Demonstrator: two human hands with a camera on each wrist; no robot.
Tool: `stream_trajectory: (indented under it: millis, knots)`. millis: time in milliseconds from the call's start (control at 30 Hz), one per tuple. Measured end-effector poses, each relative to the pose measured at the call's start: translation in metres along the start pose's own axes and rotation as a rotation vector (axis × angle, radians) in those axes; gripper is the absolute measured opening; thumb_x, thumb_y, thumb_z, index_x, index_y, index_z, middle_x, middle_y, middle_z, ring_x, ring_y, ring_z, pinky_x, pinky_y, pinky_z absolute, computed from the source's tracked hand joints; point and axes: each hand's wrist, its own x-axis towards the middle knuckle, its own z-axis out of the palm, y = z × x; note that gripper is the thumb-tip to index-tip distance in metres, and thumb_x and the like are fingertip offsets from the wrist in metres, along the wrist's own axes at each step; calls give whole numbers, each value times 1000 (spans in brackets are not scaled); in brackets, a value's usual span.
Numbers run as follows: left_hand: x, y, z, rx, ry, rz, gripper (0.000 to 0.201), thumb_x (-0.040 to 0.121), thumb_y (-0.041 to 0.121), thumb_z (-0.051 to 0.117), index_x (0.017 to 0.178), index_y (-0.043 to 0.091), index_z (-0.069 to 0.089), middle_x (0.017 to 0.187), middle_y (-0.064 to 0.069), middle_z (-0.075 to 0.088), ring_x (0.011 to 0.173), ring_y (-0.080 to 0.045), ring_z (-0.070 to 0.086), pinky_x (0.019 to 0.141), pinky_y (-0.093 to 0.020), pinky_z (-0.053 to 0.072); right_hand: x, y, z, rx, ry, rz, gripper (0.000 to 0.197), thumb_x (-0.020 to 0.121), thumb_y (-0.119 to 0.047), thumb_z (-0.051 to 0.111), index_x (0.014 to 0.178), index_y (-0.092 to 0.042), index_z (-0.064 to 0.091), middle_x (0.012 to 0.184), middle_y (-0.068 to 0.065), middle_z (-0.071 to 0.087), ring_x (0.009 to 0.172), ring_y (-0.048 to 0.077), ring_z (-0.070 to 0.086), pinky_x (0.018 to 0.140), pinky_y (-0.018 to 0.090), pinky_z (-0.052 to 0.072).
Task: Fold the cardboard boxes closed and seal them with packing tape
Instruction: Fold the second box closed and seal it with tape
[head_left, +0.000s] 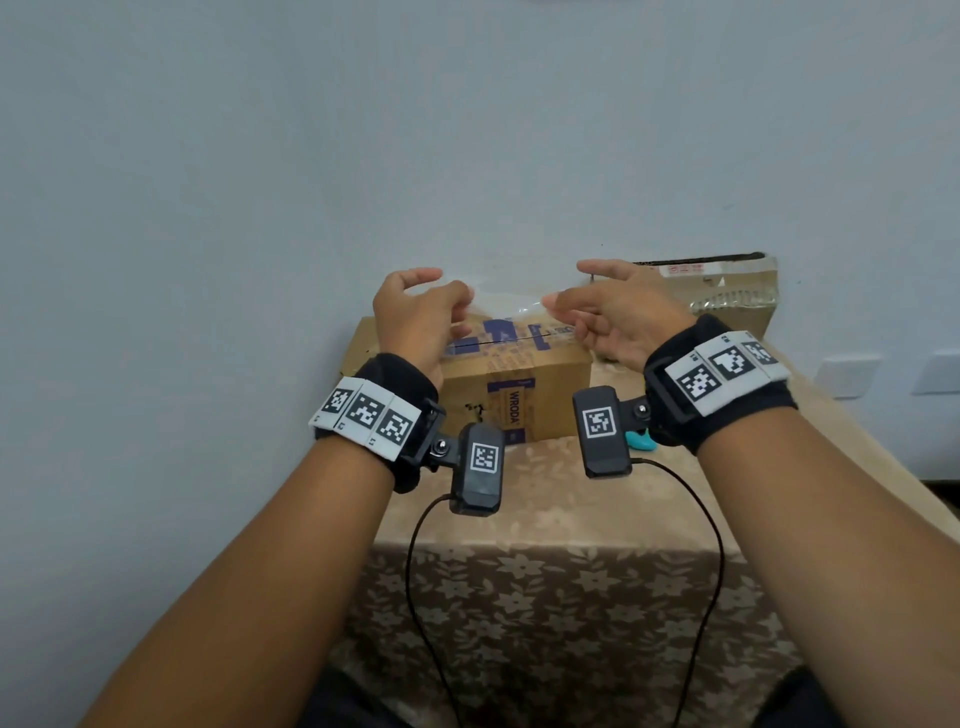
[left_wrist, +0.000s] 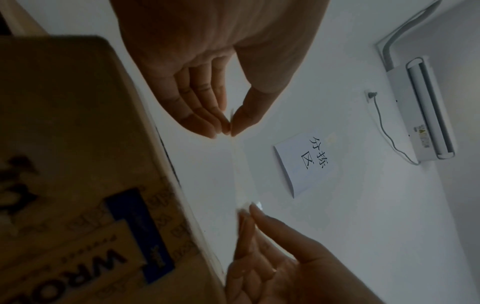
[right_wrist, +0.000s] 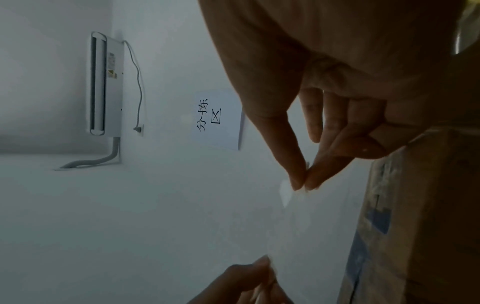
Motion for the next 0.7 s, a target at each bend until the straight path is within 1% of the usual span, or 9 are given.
stream_trajectory:
  millis: [133,233,300,367,467,500,533,600,700]
  knots:
    - [3,-3,-6,159,-4,74,29,82,-1,66,104,18,65,89,-13,70,67,-16,62,63,-30,53,3,0,2,-46,16,10,56,78,6,82,124,-15,57,93,13,79,77,20,78,62,23,52]
    - [4,-7,-7,281,-23,114,27,84,2,65,102,22,65,97,-19,71,70,-18,61,63,-33,53,7,3,5,-117,70,-33,56,78,7,82,124,-13,58,90,15,78,72,19,77,53,20,48]
    - [7,-10,-8,355,-19,147,27,86,5,67,105,23,65,92,-15,68,74,-16,61,66,-32,53,11,6,7,-202,110,-94,60,75,4,86,125,-15,58,92,16,77,71,18,77,49,20,47]
    - [8,-12,-9,445,-19,199,28,87,8,68,109,24,64,83,-4,64,76,-14,62,68,-27,50,16,12,9,-309,141,-148,65,70,-2,92,125,-18,60,97,15,76,72,18,76,55,23,51]
    - [7,-15,-10,523,-29,215,29,87,8,66,111,25,62,78,3,61,74,-10,62,64,-24,46,19,19,13,-463,182,-202,66,64,-10,97,120,-22,64,108,12,73,88,21,75,81,38,61]
    - [7,-17,-11,531,-30,206,30,87,7,65,111,24,62,78,4,61,72,-9,61,62,-24,45,19,19,14,-494,191,-218,65,64,-11,96,120,-22,64,113,11,71,96,23,73,83,39,61]
    - [7,-18,-11,535,-31,196,31,86,6,65,111,24,62,81,4,62,71,-9,60,61,-24,45,18,19,15,-515,198,-234,64,66,-10,95,120,-21,64,118,9,68,101,23,70,81,37,59]
    - [8,-21,-11,542,-36,180,31,86,6,65,111,24,62,95,0,66,74,-9,61,62,-24,45,19,20,14,-561,206,-264,61,70,-6,92,124,-18,64,124,7,61,102,20,62,81,33,55]
    - [9,-24,-10,543,-30,166,31,86,7,65,112,23,61,108,-4,67,79,-8,61,62,-22,44,21,21,14,-646,206,-288,60,74,-4,88,128,-15,62,122,3,55,103,17,53,84,29,49]
